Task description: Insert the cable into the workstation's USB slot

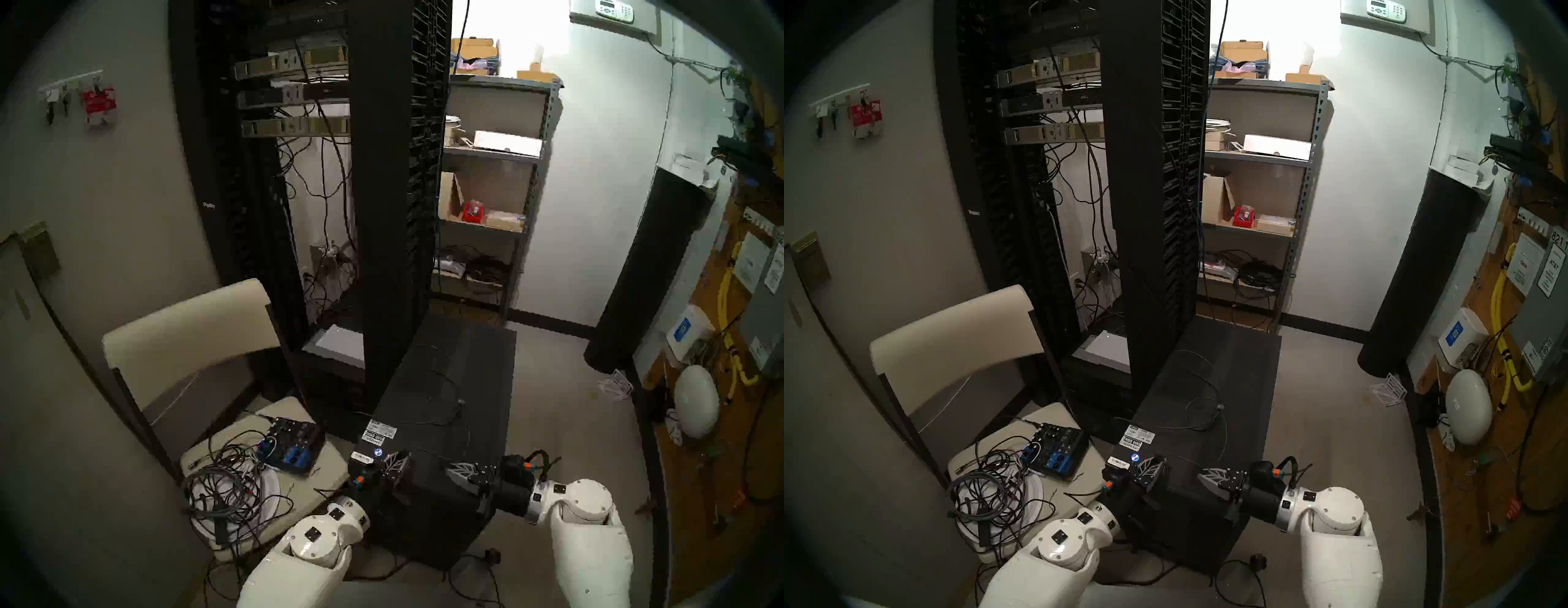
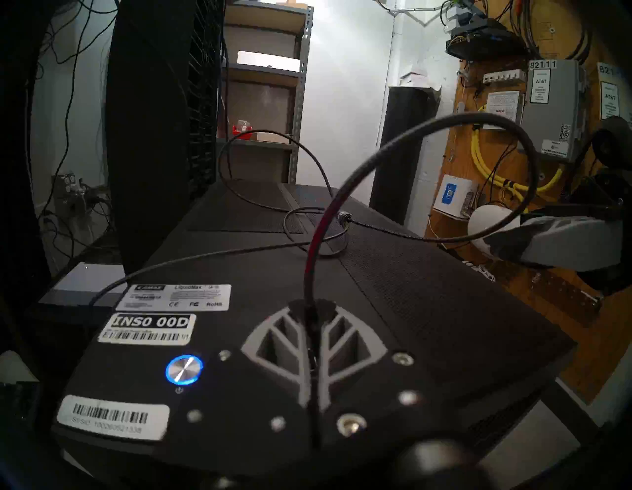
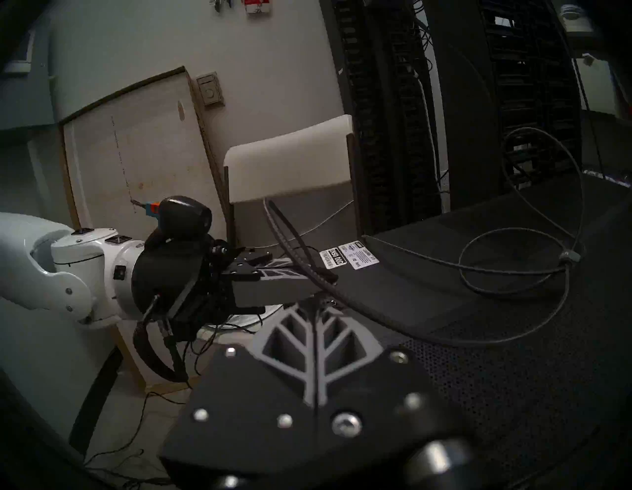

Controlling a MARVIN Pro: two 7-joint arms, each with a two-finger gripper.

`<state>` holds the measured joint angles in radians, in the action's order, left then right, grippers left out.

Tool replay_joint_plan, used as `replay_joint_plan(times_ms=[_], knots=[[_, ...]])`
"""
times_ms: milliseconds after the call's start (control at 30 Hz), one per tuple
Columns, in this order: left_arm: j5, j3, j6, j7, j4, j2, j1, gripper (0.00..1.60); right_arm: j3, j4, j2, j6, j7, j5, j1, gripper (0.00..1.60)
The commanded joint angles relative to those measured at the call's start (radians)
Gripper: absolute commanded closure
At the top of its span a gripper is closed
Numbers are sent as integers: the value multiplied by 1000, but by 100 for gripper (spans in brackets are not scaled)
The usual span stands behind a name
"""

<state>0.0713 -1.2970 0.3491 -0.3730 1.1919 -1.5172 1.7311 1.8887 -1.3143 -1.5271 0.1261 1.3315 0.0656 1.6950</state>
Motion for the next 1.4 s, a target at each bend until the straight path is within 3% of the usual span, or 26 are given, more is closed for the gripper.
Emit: replay_joint_plan(times_ms=[0,467,1367], knots=[[10,-4,-17,-7,99,14,43,160,-2,-11,-6,1,2,-5,-6,160],[26,-7,-40,-23,107,4,39,160,1,-12,-11,1,3,1,-6,160],[26,-2,-20,-13,59,3,18,160,15,-19,-18,-3,10,6,-1,160]])
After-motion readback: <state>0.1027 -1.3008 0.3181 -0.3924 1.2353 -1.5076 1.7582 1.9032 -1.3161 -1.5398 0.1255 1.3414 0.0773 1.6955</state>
